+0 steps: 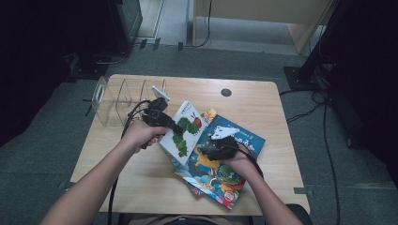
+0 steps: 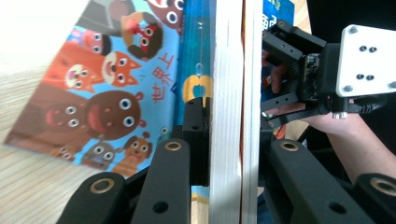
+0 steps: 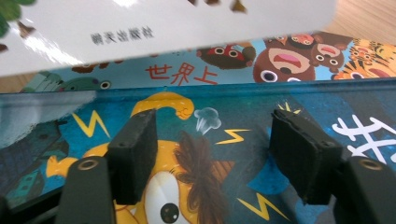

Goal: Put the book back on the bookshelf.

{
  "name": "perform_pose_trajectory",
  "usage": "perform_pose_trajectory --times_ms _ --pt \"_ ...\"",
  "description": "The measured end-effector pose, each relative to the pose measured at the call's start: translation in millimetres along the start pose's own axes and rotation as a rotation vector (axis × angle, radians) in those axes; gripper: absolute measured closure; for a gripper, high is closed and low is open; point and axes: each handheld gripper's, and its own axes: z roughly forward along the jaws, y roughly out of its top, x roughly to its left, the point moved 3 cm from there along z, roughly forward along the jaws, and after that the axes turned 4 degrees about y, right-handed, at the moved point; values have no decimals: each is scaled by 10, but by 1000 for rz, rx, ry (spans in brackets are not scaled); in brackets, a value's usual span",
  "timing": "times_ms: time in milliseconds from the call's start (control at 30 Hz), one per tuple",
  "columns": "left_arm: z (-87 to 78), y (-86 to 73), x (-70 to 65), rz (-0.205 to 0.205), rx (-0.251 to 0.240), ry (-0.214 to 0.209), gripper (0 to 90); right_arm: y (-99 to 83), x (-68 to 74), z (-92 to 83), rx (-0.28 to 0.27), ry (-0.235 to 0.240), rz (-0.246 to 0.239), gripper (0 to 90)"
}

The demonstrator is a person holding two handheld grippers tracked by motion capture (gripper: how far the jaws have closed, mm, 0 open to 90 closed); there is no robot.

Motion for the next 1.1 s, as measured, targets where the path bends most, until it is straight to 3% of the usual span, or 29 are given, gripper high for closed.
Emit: perform_pose_trajectory --times_ms 133,300,1100 --pt "-72 -26 55 -10 -16 6 768 0 -6 6 2 -8 8 285" --pt "-141 -73 128 -16 -22 46 768 -1 -9 8 4 -10 12 274" --pt "-373 -225 326 -47 -36 129 769 0 9 22 21 19 -5 187"
